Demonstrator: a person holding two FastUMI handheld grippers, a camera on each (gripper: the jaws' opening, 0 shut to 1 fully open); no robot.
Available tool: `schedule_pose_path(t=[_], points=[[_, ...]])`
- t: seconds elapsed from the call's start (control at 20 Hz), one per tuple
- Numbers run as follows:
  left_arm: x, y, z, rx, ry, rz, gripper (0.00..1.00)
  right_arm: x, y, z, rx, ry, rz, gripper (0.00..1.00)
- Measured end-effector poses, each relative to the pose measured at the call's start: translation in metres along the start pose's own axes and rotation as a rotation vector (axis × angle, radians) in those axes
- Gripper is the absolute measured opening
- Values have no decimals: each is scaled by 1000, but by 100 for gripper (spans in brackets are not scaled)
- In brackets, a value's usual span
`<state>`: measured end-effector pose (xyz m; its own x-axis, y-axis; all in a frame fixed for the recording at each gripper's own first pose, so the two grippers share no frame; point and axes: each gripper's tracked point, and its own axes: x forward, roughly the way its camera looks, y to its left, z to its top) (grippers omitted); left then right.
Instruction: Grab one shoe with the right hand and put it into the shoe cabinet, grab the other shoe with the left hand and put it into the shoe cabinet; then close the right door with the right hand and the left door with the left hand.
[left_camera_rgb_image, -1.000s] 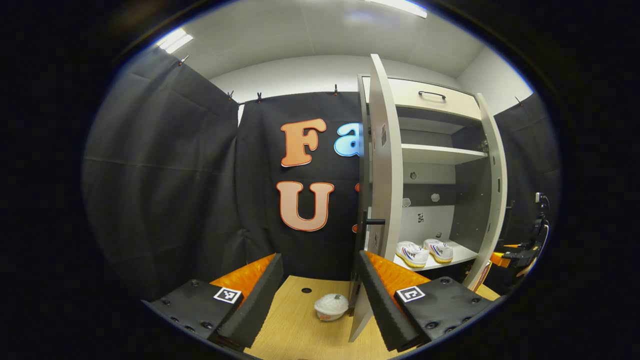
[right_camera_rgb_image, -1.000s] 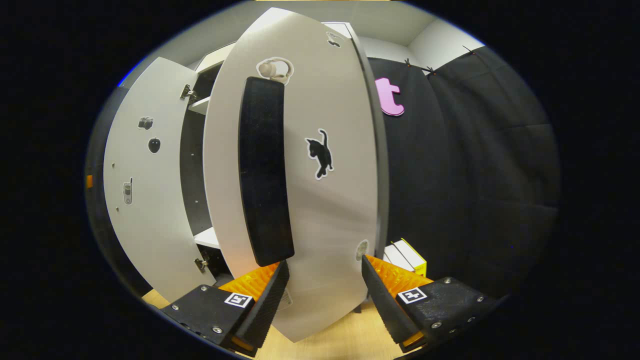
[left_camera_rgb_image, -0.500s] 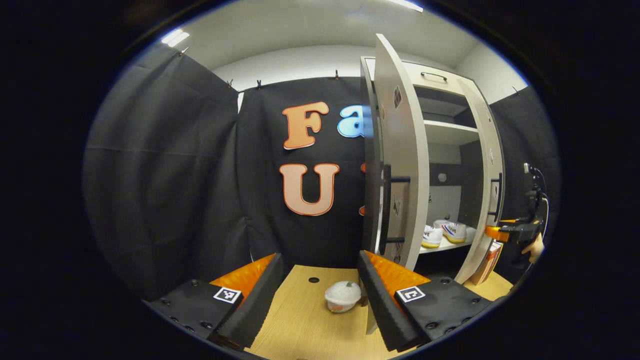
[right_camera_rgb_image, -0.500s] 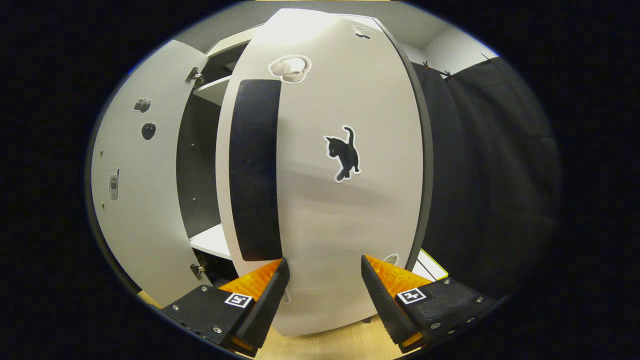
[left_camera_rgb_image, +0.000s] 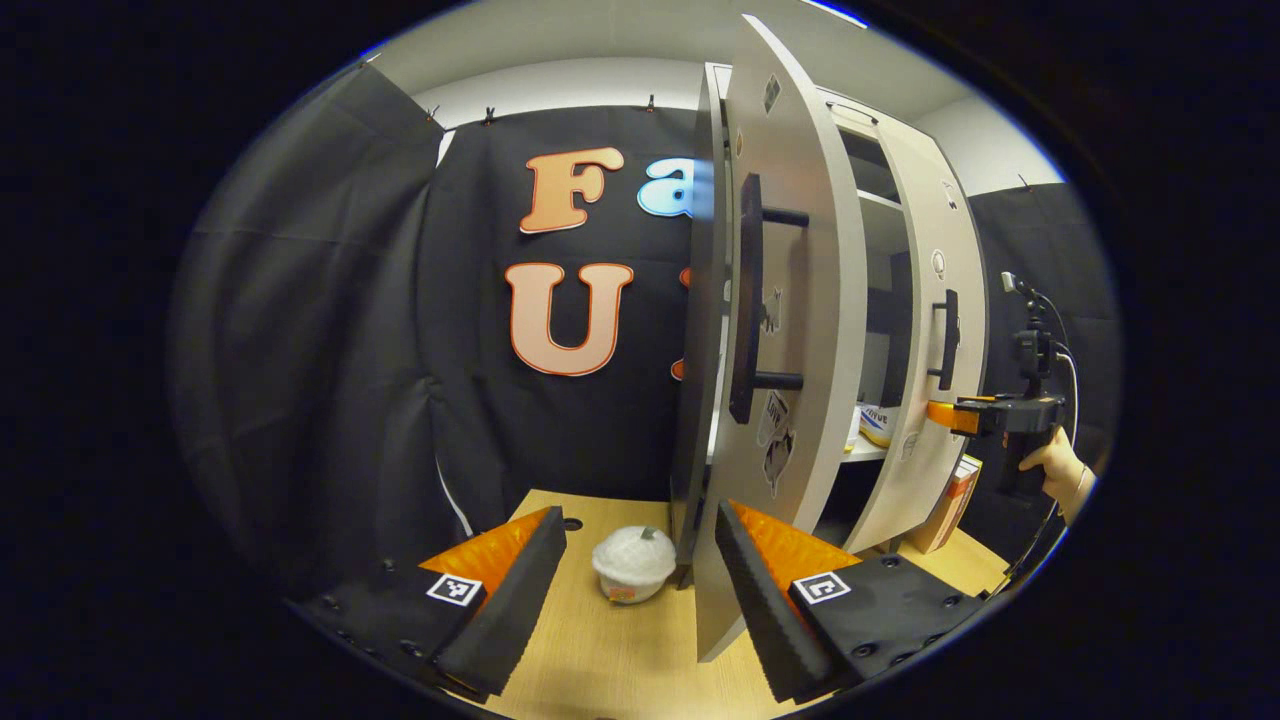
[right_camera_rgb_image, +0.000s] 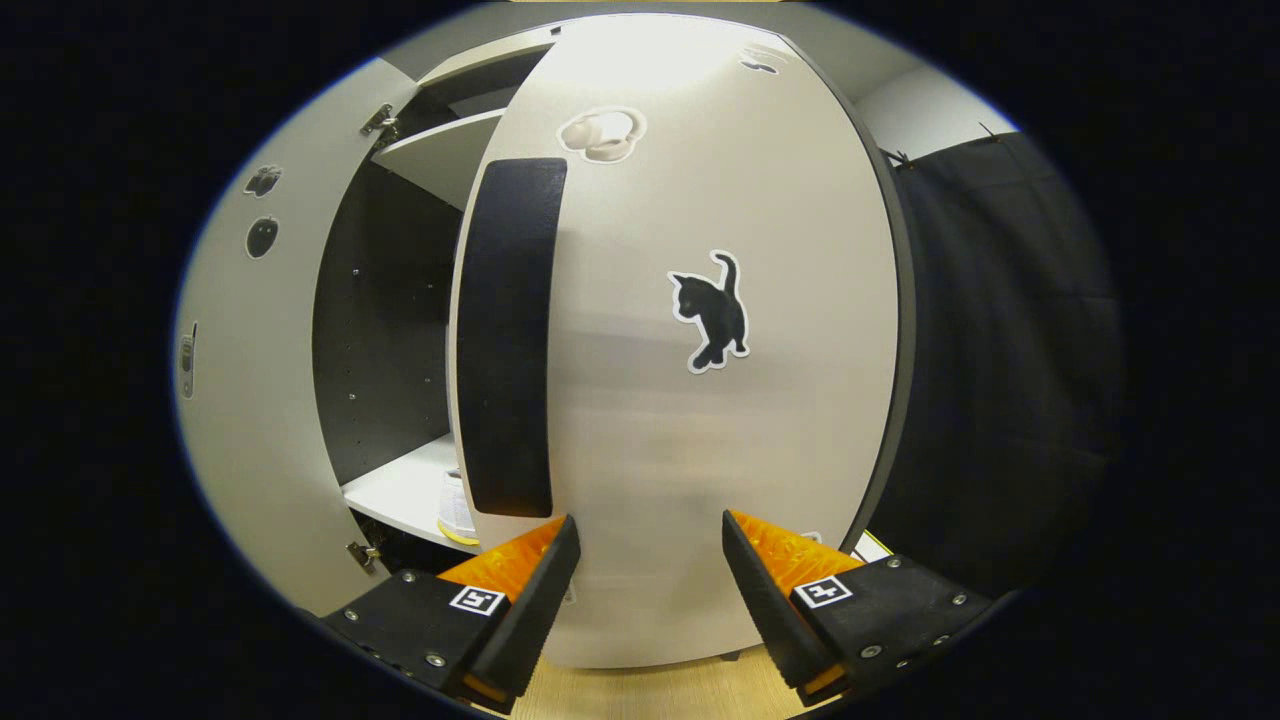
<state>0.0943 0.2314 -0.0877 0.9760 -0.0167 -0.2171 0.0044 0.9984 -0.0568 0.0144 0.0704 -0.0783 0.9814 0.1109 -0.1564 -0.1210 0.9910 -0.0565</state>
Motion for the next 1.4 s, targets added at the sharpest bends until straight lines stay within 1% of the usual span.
schedule_pose_path(t=[0.1,0.15,0.2,0.45,0.6,0.65,0.7,0.75,0.85,0.9,0.95,1.05,1.1,1.15,1.2,1.3,1.4], points=[[7,-3,1,-12,-1,-13,97,0,0,0,9,4,-2,89],[8,-4,2,-13,-2,-17,99,0,0,1,8,5,-4,89],[10,-6,2,-12,-3,-22,97,2,0,1,4,4,-7,89],[17,-12,0,0,4,-42,97,1,-1,1,16,15,-18,89],[18,-16,-4,-9,18,-57,95,-6,-5,6,23,28,-30,91],[19,-15,-4,-6,18,-58,95,-10,-7,12,17,16,-30,91],[19,-16,-3,-7,17,-58,99,-17,-10,19,5,3,-31,91],[20,-17,-4,-12,23,-62,97,-25,-14,24,-14,-5,-37,91],[19,-23,-5,-19,28,-78,97,-42,-20,42,-40,-42,-41,91],[18,-25,-4,-12,25,-79,94,-51,-23,50,-47,-57,-42,91],[18,-27,-2,-1,20,-80,96,-59,-25,57,-48,-72,-42,91],[18,-35,-1,16,17,-86,96,-72,-31,67,-44,-89,-41,91],[20,-41,-4,16,22,-100,96,-78,-34,70,-42,-93,-46,92],[20,-49,-5,12,30,-121,94,-84,-39,71,-37,-87,-55,92],[19,-58,-7,6,34,-140,96,-89,-43,72,-27,-82,-58,92],[19,-75,-6,15,32,-166,96,-100,-48,75,-5,-83,-56,92],[24,-90,-5,29,30,-188,96,-111,-59,78,-8,-88,-68,92]])
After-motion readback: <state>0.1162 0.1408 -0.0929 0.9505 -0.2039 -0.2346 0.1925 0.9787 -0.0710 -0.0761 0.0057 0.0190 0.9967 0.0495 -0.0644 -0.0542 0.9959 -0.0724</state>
